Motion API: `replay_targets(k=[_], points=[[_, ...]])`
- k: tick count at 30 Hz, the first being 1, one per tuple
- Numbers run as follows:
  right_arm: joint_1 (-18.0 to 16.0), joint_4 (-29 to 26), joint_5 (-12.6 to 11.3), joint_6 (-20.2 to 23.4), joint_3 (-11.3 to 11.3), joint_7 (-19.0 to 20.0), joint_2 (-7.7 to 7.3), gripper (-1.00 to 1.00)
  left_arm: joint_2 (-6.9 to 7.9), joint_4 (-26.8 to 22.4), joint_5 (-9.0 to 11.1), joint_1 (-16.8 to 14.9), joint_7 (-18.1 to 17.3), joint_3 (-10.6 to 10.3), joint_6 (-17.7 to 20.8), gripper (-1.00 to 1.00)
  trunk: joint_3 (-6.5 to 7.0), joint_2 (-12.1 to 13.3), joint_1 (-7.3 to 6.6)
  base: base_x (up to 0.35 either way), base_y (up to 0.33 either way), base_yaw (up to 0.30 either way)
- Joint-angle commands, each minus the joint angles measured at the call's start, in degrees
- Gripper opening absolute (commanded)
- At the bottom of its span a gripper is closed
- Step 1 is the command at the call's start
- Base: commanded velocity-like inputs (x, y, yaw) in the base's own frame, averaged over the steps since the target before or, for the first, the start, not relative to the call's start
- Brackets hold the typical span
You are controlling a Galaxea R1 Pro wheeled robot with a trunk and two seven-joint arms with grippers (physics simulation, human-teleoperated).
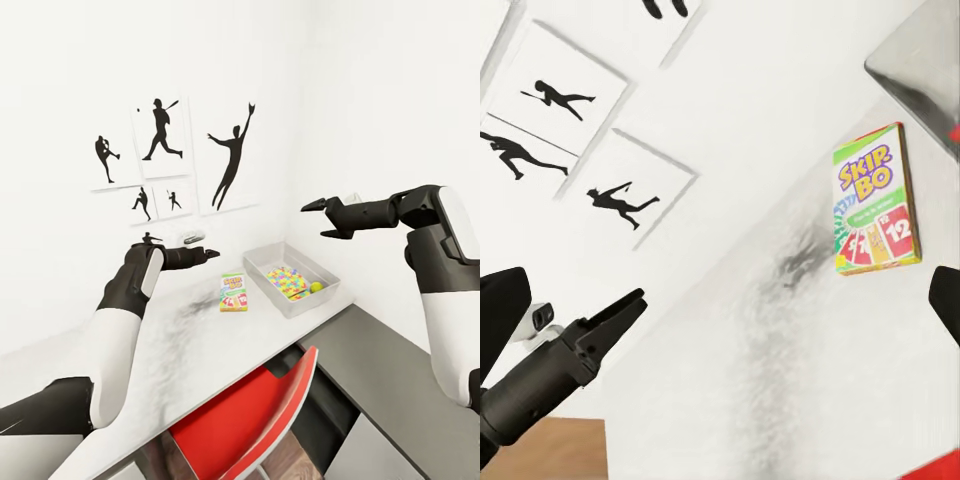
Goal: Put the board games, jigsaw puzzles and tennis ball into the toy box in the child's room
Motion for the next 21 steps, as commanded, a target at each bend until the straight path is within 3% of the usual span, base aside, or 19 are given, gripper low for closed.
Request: replay_targets(k=[1,21], points=[[-0.09,-0.02,-0.52,0.17,0.05,-0.59,-0.04,1.00,-0.03,-0.03,0.31,-0.07,0.01,0.25,0.44,1.00,-0.14,-0.14,0.04,0.041,-0.003,-0.096],[-0.04,0.04,-0.60,0.19,0.18,-0.65,0.25,1.00,0.19,-0.04,0.17,-0.07,-0.02,0.36,0.49,1.00,-0.14,-0.14,0.04,0.073,0.020,-0.065]])
